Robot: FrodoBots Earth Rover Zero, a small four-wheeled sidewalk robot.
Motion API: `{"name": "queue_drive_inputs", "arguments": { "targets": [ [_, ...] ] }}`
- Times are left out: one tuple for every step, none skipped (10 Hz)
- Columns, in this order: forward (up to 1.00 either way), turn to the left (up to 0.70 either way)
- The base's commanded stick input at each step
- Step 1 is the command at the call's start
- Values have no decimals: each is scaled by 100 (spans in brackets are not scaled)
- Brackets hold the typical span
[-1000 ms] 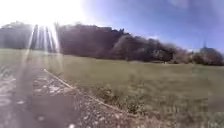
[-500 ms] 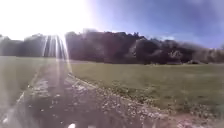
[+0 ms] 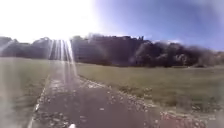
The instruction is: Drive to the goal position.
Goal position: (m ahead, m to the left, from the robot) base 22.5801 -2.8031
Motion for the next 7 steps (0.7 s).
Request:
{"name": "queue_drive_inputs", "arguments": {
  "targets": [
    [100, 1],
    [100, 0],
    [100, 1],
    [100, 0],
    [100, 0],
    [100, 1],
    [100, 2]
  ]
}}
